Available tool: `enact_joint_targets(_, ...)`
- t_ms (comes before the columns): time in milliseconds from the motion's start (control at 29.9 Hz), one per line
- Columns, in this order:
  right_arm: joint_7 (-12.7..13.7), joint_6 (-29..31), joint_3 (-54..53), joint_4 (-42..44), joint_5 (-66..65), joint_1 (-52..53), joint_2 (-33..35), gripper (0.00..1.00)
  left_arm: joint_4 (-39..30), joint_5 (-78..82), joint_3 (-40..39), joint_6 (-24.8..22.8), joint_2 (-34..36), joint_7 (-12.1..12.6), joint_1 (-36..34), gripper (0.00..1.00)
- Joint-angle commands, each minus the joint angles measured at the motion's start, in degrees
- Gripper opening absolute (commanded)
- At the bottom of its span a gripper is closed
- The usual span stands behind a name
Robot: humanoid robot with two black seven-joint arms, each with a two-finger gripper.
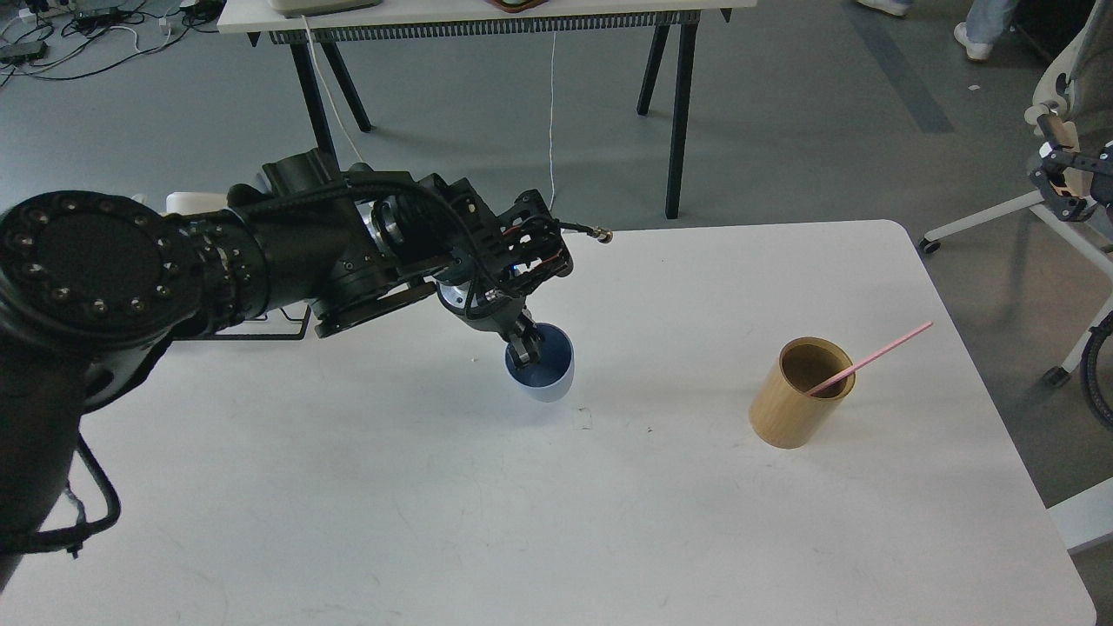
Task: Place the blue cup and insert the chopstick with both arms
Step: 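Lift the blue cup with the left gripper and turn it upright, then set the blue cup upright on the table and open the left gripper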
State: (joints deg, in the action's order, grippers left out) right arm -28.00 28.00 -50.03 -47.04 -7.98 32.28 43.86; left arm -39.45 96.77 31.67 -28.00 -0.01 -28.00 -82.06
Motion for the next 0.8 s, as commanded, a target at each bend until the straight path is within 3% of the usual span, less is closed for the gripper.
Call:
enact_joint_targets(0,0.0,0.0,-0.1,0.1,0.0,-0.6,0.0,1.00,-0.8,0.0,0.0,0.0,0.0,0.0,-0.1,0.07)
enact_joint_targets(769,0.0,0.0,0.0,0.9,0.0,-0.9,-0.4,1.00,-1.8,-0.2,-0.1,0.0,0.0,0.0,4.0,0.11)
